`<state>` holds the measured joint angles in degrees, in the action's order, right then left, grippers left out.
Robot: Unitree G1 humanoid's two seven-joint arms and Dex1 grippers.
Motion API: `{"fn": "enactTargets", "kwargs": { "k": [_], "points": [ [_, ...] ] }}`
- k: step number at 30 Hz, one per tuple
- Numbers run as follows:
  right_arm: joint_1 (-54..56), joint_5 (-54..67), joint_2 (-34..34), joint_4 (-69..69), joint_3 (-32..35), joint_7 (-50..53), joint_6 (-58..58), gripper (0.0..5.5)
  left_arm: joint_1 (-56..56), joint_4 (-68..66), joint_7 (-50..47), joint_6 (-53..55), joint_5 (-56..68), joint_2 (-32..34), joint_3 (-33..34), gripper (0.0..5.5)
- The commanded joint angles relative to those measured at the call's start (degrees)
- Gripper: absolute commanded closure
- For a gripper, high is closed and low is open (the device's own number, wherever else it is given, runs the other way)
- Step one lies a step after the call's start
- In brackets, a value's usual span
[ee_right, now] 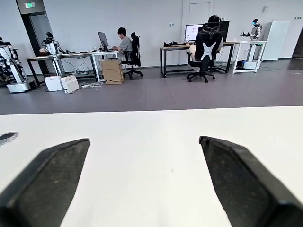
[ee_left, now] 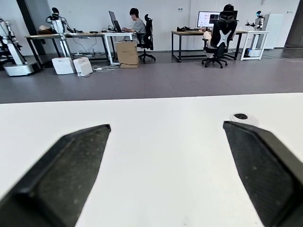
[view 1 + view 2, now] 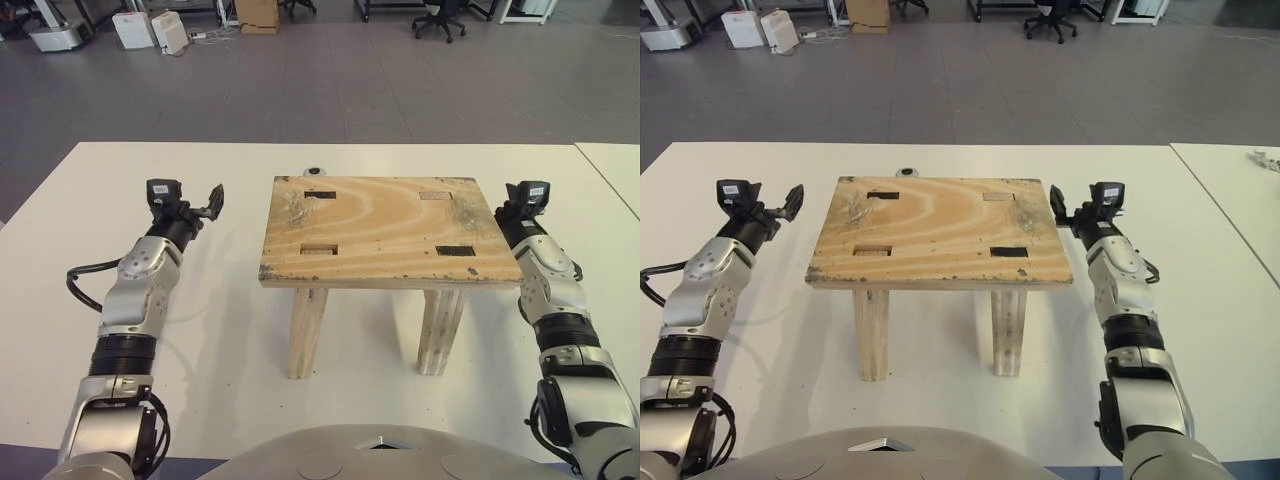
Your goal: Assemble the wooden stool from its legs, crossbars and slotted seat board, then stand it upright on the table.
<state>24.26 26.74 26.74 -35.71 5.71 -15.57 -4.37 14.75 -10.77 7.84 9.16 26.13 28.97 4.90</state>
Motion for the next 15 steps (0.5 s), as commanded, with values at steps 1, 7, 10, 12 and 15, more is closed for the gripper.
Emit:
{"fn": "enactTargets", "kwargs": {
  "k": [1, 7, 10, 12, 15],
  "points": [
    [2.51, -2.38, -2.21, -3.08, 2.55, 0.06, -2.37, 1.21, 1.70, -1.55, 0.03, -1.58, -4.47, -1.94, 0.60, 1.11],
    [2.35, -5.80, -4.58, -4.60, 4.99, 0.96, -4.69, 1.21, 2.97, -2.31, 1.19, -1.48, -8.74, -3.26, 1.22, 1.11],
    [2.97, -7.46, -4.50, -4.73, 5.80, 0.88, -5.65, 1.21, 3.89, -3.24, 1.45, -1.98, -9.48, -3.66, 2.63, 1.11],
    [2.84, -7.75, -4.49, -4.82, 6.72, 0.73, -5.92, 1.21, 4.34, -4.18, 1.89, -2.33, -9.80, -3.70, 3.52, 1.11],
    [2.23, -9.31, -4.19, -4.95, 7.07, 0.81, -6.69, 1.21, 5.34, -5.45, 3.44, -3.13, -10.15, -3.71, 4.06, 1.11]
  ]
}}
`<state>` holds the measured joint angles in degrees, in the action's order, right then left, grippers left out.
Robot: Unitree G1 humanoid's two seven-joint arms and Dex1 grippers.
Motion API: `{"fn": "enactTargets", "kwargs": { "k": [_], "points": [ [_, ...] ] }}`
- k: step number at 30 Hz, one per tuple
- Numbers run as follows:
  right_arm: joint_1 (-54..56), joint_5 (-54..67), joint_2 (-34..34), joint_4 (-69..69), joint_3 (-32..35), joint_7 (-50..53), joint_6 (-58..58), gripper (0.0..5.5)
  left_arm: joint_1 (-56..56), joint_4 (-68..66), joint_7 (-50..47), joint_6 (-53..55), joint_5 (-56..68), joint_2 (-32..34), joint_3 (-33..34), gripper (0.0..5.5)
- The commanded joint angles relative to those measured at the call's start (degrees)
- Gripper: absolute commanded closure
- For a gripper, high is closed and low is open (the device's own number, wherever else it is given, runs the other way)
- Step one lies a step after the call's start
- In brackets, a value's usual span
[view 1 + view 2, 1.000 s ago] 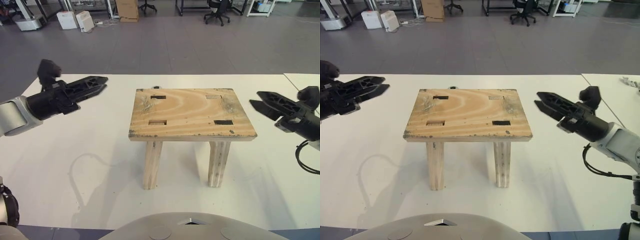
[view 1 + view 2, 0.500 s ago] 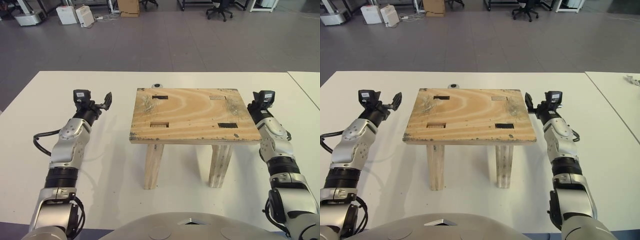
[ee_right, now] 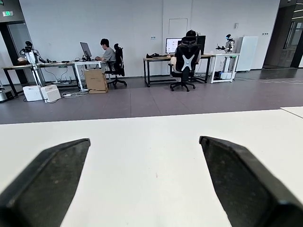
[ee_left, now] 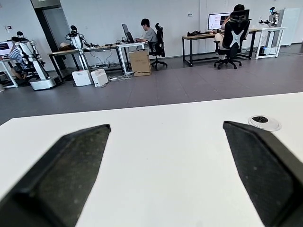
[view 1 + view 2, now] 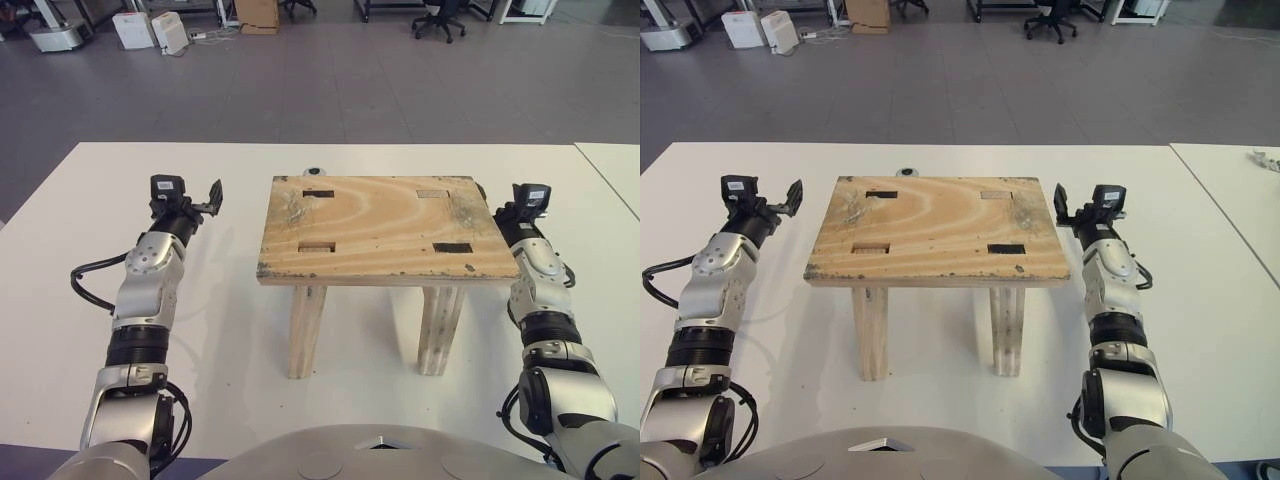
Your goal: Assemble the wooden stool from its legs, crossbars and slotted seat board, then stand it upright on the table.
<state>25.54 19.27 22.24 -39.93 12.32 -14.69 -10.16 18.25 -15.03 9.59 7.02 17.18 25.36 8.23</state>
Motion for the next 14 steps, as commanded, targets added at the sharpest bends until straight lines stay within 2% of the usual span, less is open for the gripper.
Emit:
{"fn": "enactTargets", "kwargs": {
  "k": [1, 14],
  "points": [
    [0.92, -2.31, 0.54, -0.61, 0.59, -0.14, -1.03, 1.21, 1.82, -1.15, 1.99, -1.06, -1.19, -0.22, 0.89, 1.11],
    [2.56, -2.06, -0.20, -0.78, 2.91, -4.30, -1.03, 1.21, 3.50, -4.31, 0.79, -2.89, -2.81, -3.28, 3.66, 1.11]
  ]
}}
